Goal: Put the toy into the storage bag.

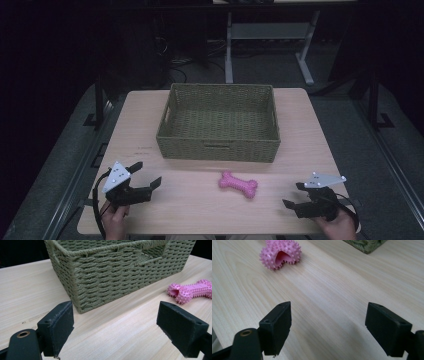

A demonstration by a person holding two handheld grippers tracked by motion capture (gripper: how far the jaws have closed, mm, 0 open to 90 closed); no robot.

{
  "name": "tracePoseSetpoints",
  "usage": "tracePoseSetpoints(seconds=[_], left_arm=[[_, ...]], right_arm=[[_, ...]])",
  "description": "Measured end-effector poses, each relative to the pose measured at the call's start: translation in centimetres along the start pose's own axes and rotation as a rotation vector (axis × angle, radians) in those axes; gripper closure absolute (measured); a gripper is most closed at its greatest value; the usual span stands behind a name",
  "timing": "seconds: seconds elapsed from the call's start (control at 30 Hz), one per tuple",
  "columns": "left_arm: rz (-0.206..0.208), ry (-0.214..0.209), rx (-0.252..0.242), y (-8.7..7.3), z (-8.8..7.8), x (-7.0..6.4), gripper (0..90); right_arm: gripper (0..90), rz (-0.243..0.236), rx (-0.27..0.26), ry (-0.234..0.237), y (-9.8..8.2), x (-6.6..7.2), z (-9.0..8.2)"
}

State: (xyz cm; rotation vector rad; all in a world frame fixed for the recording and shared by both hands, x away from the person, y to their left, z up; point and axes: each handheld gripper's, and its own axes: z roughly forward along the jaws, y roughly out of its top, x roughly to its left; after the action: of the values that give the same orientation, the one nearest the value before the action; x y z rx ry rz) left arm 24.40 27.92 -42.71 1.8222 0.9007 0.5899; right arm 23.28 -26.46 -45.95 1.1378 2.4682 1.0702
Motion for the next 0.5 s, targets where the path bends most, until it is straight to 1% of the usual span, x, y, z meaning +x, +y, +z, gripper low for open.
tracePoseSetpoints(seconds=[0.03,0.07,0.2,0.23,0.27,0.33,0.4,0.43,0.5], left_arm=[[0.0,0.0,0.0,0.0,0.0,0.0,13.8],[-0.001,-0.001,0.001,0.0,0.0,0.0,13.8],[-0.005,-0.009,-0.005,-0.1,-0.2,0.0,13.8],[-0.002,-0.01,-0.004,-0.1,-0.2,0.0,13.8],[0.0,-0.007,-0.008,-0.1,-0.3,0.0,13.8],[-0.003,-0.007,-0.012,-0.1,-0.3,0.1,13.8],[-0.009,-0.005,-0.012,-0.1,-0.4,0.1,13.9],[-0.007,-0.005,-0.012,-0.1,-0.4,0.2,13.8],[-0.006,-0.005,-0.014,-0.1,-0.4,0.2,13.8]], right_arm=[[20.6,0.0,0.0,0.0,0.0,0.0,0.0],[20.6,-0.015,-0.001,0.001,0.3,0.0,0.0],[20.2,-0.024,0.007,0.006,0.9,0.1,0.0],[19.4,-0.032,0.013,0.019,1.4,0.2,-0.1],[19.4,-0.032,0.013,0.019,1.4,0.2,-0.1],[18.5,-0.059,0.025,0.04,2.2,0.7,0.0],[18.3,-0.064,0.031,0.045,2.5,0.9,0.1],[17.7,-0.081,0.043,0.053,3.0,1.2,0.3],[17.4,-0.085,0.05,0.056,3.3,1.3,0.3]])
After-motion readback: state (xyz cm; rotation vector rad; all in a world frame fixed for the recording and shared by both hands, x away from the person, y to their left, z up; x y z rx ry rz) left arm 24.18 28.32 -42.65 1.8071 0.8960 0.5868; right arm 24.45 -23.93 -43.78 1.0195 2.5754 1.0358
